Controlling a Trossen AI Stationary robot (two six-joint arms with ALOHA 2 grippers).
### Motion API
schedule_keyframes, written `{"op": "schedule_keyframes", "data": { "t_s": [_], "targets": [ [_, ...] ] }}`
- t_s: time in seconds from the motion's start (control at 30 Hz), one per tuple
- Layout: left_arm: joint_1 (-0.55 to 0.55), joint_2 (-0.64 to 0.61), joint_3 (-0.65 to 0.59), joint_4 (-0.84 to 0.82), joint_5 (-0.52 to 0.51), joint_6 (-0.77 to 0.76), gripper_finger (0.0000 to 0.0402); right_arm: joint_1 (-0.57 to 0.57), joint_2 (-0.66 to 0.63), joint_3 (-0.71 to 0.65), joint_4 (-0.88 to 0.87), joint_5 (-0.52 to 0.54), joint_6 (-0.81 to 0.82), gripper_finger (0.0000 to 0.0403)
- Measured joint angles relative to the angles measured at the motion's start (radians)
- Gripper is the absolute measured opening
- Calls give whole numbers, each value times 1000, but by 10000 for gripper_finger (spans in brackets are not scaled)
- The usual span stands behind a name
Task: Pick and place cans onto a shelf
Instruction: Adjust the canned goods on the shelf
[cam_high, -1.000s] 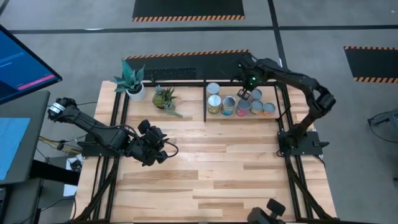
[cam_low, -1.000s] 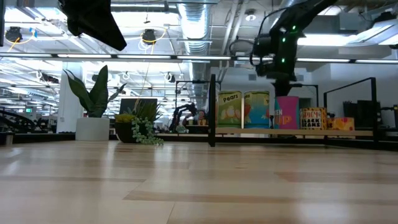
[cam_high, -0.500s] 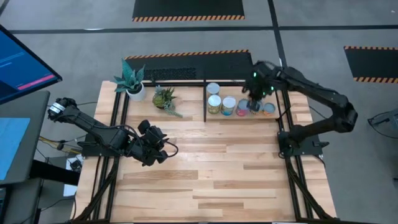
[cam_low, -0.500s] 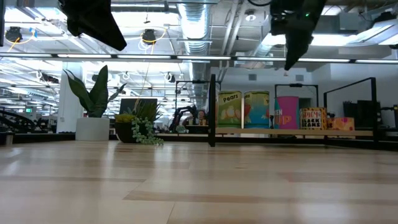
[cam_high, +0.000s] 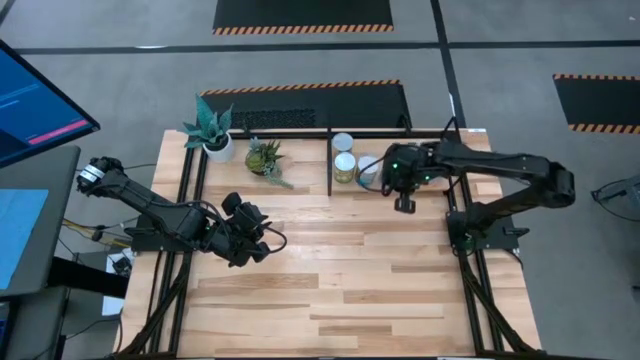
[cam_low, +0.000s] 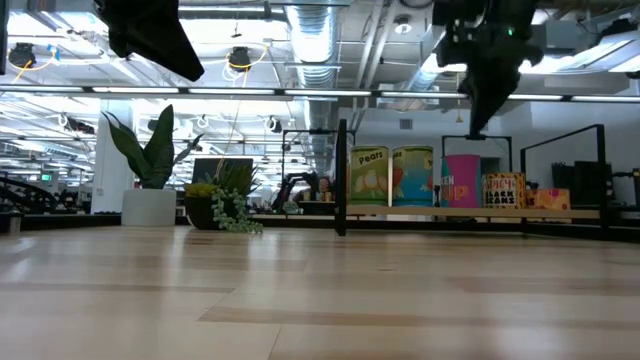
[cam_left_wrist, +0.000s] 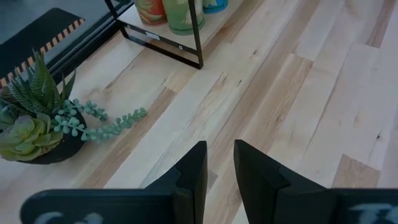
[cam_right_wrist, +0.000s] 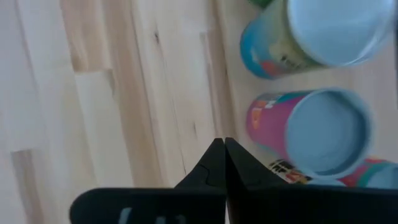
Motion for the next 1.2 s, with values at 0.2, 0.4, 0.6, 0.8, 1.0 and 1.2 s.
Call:
{"op": "schedule_keyframes", "data": {
  "t_s": [0.2,0.4,0.6,0.8,1.0,1.2],
  "targets": [
    [0,0,0,0,0,0,70,-31,0,-94,57,7,-20,8],
    [0,0,0,0,0,34,70,-70,0,-98,118,53,-72,6],
    [0,0,0,0,0,38,70,-108,0,-98,105,47,-78,9],
    [0,0,0,0,0,38,70,-115,0,-98,106,15,-115,8],
    [0,0,0,0,0,38,70,-148,0,-98,128,24,-117,7],
    [0,0,0,0,0,37,70,-159,0,-98,126,24,-117,7]
  ]
}}
